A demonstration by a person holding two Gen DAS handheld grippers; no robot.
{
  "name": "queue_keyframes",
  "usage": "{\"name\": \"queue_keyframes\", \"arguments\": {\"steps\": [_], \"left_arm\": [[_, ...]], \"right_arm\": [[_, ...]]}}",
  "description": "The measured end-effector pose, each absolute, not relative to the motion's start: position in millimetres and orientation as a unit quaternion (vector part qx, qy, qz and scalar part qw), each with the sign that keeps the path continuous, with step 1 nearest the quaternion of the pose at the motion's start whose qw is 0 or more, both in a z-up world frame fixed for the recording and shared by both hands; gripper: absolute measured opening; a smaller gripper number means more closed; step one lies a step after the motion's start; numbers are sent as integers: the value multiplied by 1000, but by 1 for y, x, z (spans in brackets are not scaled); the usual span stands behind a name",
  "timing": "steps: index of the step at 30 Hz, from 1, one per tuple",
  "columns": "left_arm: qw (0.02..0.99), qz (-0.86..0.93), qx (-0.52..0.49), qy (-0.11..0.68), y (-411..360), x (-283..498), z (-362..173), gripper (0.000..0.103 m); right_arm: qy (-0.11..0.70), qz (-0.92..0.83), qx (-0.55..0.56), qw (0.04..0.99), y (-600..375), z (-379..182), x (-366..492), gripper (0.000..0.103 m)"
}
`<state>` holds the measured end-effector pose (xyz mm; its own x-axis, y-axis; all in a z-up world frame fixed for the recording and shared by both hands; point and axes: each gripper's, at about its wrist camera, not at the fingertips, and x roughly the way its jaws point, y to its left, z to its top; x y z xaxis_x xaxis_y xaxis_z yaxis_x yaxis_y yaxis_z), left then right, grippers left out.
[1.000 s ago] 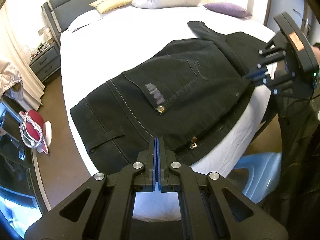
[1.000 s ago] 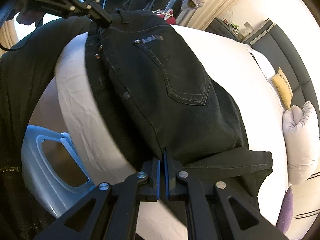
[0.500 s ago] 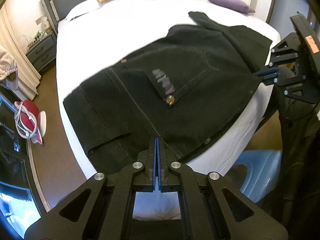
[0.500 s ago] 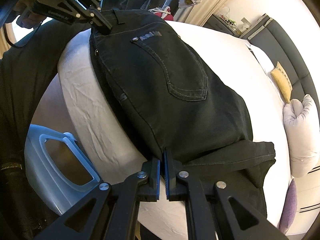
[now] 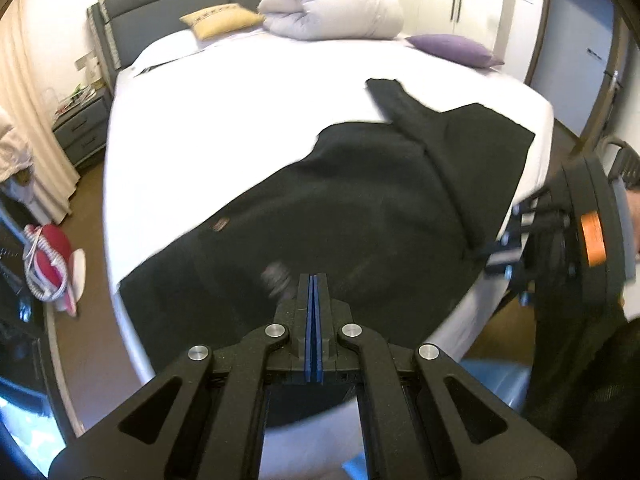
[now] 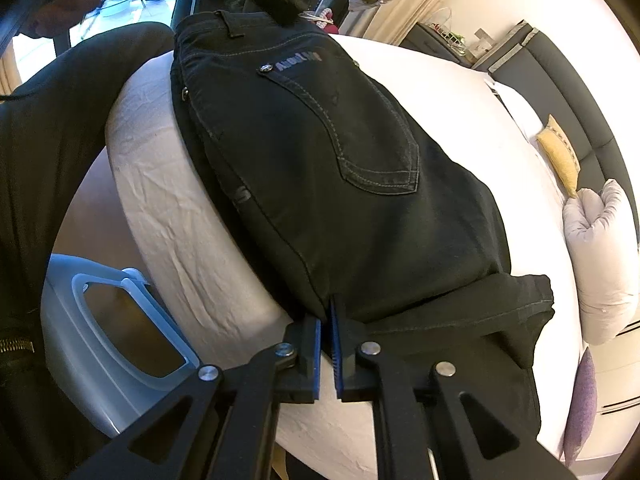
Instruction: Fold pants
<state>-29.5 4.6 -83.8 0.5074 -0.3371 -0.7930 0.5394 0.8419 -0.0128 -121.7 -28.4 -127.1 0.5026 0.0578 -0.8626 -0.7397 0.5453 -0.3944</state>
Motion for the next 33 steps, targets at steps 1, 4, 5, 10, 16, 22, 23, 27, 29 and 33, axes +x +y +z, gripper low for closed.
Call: {"name": "queue_keyframes", "arguments": {"steps": [1, 4, 5, 10, 16, 22, 23, 27, 29, 33], "left_arm": [[857, -260, 122, 427, -5, -26, -87, 0], [839, -275, 129, 451, -39, -9, -113, 0], [824, -275, 132, 477, -49, -1, -132, 0], [821, -257, 127, 494, -59, 7, -151, 0], [840, -250, 101, 470, -65, 19, -117, 0], [819, -244, 78, 513, -80, 40, -145, 0], [821, -242, 74, 513, -80, 40, -150, 0], [816, -245, 34, 522, -70, 43, -158, 0], [813, -245, 19, 528, -69, 48, -163, 0], [813, -245, 26, 528, -66, 44, -167, 0]], "right_arm": [[425, 258, -401, 769, -28, -128, -122, 9], [426, 252, -391, 776, -27, -134, -120, 9], [425, 250, -385, 780, -28, -134, -119, 9], [417, 223, -343, 812, -39, -127, -120, 26], [422, 210, -203, 858, -87, -84, -114, 87], [447, 148, 65, 880, -191, -45, -33, 74], [444, 143, 100, 879, -206, -41, -19, 71], [415, 94, 267, 865, -283, -43, 56, 70], [420, 62, 337, 841, -317, -63, 99, 63], [440, 5, 424, 792, -350, -107, 152, 57]]}}
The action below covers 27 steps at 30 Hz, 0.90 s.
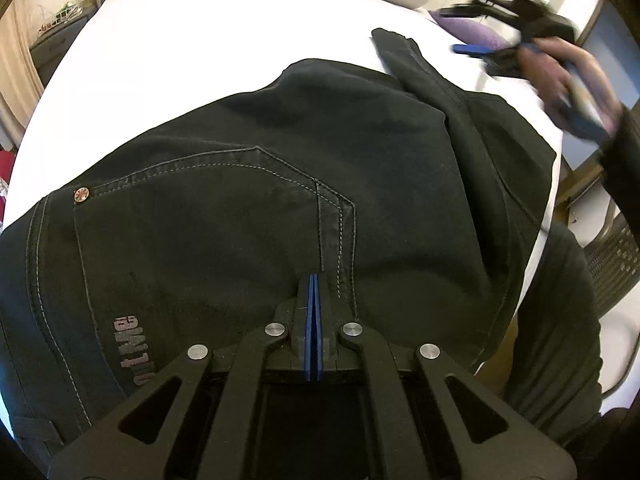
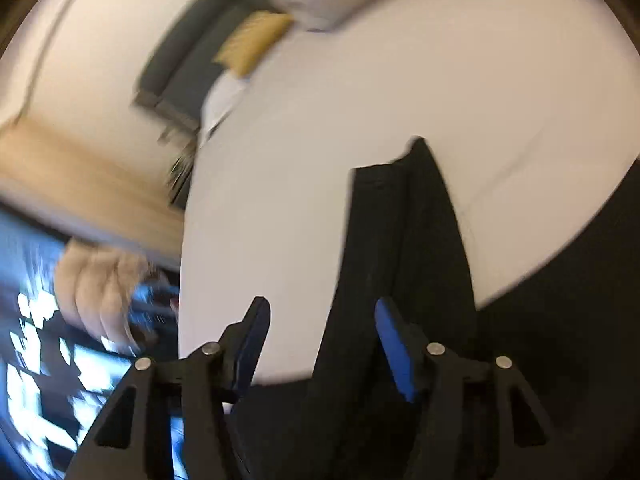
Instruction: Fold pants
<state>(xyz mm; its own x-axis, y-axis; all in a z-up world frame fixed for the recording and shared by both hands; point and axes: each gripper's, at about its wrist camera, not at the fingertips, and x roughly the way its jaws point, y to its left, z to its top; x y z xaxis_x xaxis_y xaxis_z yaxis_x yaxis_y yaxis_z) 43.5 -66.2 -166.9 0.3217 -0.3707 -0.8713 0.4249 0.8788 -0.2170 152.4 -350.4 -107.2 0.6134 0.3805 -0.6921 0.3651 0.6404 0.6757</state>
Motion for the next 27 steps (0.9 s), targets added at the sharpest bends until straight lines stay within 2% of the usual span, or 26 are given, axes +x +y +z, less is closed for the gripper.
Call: {"name": "queue_keyframes", "arguments": {"steps": [7, 12, 13, 14, 15, 16, 17, 21, 27], "left_arm": [[808, -247, 9, 535, -64, 49, -172, 0], [806, -248, 6, 537, -62, 50, -173, 0], [806, -248, 6, 538, -62, 50, -172, 0], [806, -248, 7, 538, -63, 50, -172, 0], [806, -247, 8, 538, -63, 50, -172, 0], [806, -247, 9, 538, -63, 50, -172, 0], [806, -247, 11, 538, -64, 50, -172, 0], [806, -245, 16, 539, -69, 52, -171, 0], [806, -243, 26, 539, -80, 52, -169, 0]], "right_arm": [[457, -24, 484, 746, -368, -161, 194, 57], [449, -7, 489, 748, -358, -163, 218, 57], [446, -6, 495, 746, -362, -165, 223, 54], [444, -2, 501, 743, -365, -168, 226, 39], [446, 1, 504, 739, -367, -171, 227, 29], [448, 0, 502, 740, -367, -171, 228, 12], [448, 1, 497, 743, -368, -169, 227, 8], [422, 6, 466, 778, -371, -141, 209, 5], [321, -37, 487, 811, -425, -91, 122, 5]]}}
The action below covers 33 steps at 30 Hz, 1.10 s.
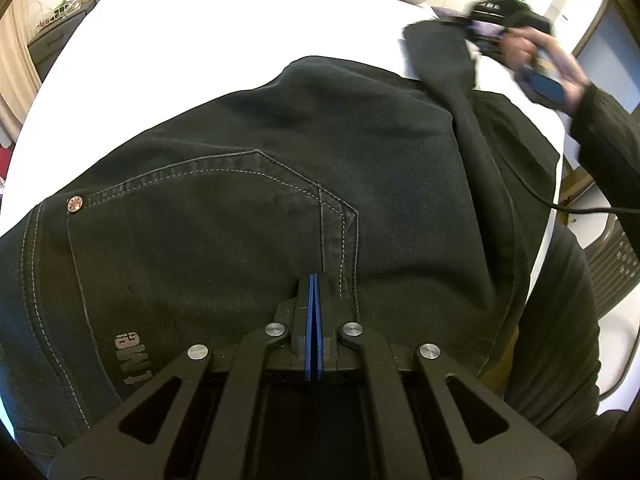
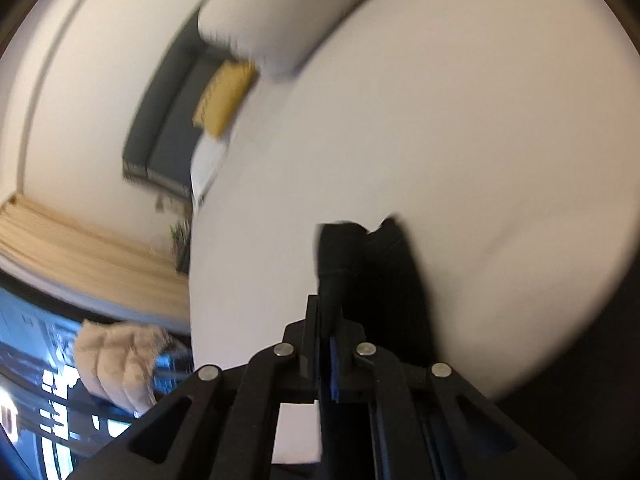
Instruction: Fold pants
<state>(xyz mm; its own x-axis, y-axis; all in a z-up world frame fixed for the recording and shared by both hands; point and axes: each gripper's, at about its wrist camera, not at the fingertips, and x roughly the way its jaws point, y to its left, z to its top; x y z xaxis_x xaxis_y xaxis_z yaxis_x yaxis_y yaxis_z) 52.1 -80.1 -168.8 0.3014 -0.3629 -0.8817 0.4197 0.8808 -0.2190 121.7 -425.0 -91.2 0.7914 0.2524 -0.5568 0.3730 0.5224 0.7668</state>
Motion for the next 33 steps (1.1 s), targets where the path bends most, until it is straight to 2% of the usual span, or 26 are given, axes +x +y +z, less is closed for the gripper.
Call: {"name": "queue_keyframes", "arguments": {"steps": [4, 8, 16, 18, 19, 21, 22, 23, 33], "left_arm": [[806, -239, 27, 541, -86, 53, -166, 0], [806, -233, 22, 543, -87, 54, -165, 0], [804, -219, 28, 552, -95, 60, -160, 0], [805, -213, 34, 553, -99, 59, -159, 0], [805, -210, 36, 553, -102, 59, -157, 0], [806, -205, 40, 553, -105, 57, -159, 0], [806, -204, 40, 554, -104, 57, -159, 0], [806, -202, 41, 554, -106, 57, -159, 0], [807, -197, 54, 554, -111, 50, -159, 0]], "right_arm": [[257, -100, 521, 807, -477, -85, 34, 5], [213, -160, 572, 776, -518, -109, -50, 5], [200, -178, 613, 744, -532, -155, -107, 8], [212, -155, 624, 736, -534, -160, -101, 17], [213, -151, 626, 735, -532, -162, -96, 29], [212, -150, 617, 743, -529, -161, -85, 29], [215, -151, 615, 743, -530, -160, -83, 21], [220, -154, 615, 742, -531, -162, -83, 6], [221, -198, 622, 725, -541, -169, -111, 3]]}}
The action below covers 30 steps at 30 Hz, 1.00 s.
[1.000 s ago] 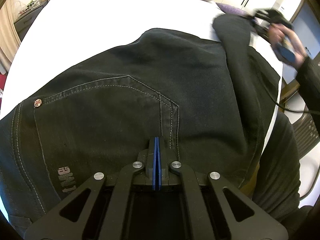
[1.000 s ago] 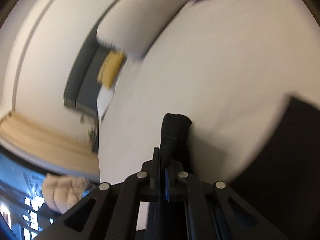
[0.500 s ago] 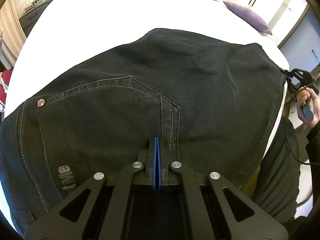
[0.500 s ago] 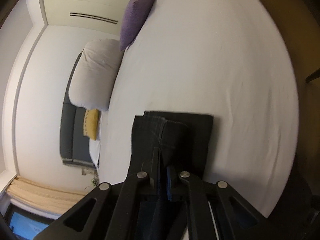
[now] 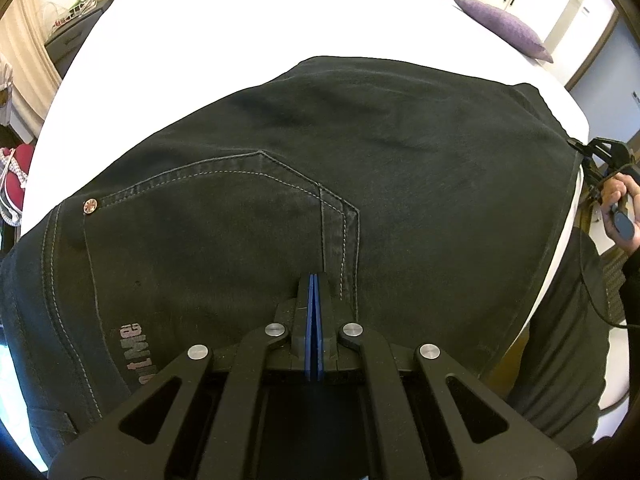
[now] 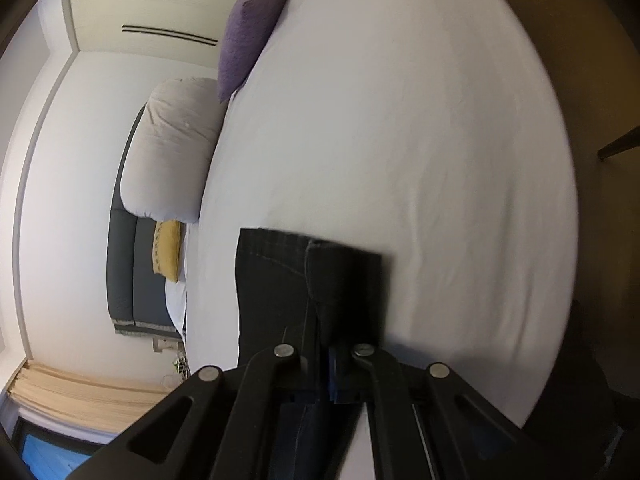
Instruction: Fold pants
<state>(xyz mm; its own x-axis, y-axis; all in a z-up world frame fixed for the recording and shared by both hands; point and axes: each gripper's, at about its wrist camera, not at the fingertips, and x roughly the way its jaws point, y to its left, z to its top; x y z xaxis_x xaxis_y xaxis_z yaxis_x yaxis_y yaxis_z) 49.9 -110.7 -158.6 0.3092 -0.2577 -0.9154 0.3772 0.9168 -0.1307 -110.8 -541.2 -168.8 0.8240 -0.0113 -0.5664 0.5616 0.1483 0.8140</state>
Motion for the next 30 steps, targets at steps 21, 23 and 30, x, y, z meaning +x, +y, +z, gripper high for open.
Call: {"name": "queue_keyframes", "arguments": {"steps": [21, 23, 30], "left_arm": [[821, -190, 20, 539, -97, 29, -160, 0], [820, -191, 17, 539, -96, 31, -159, 0], [819, -193, 3, 541, -88, 33, -158, 0]], "right_arm": [[368, -61, 388, 843, -437, -49, -26, 20], [420, -22, 363, 831, -406, -66, 9, 15], [494, -70, 403, 768, -436, -146, 65, 0]]}}
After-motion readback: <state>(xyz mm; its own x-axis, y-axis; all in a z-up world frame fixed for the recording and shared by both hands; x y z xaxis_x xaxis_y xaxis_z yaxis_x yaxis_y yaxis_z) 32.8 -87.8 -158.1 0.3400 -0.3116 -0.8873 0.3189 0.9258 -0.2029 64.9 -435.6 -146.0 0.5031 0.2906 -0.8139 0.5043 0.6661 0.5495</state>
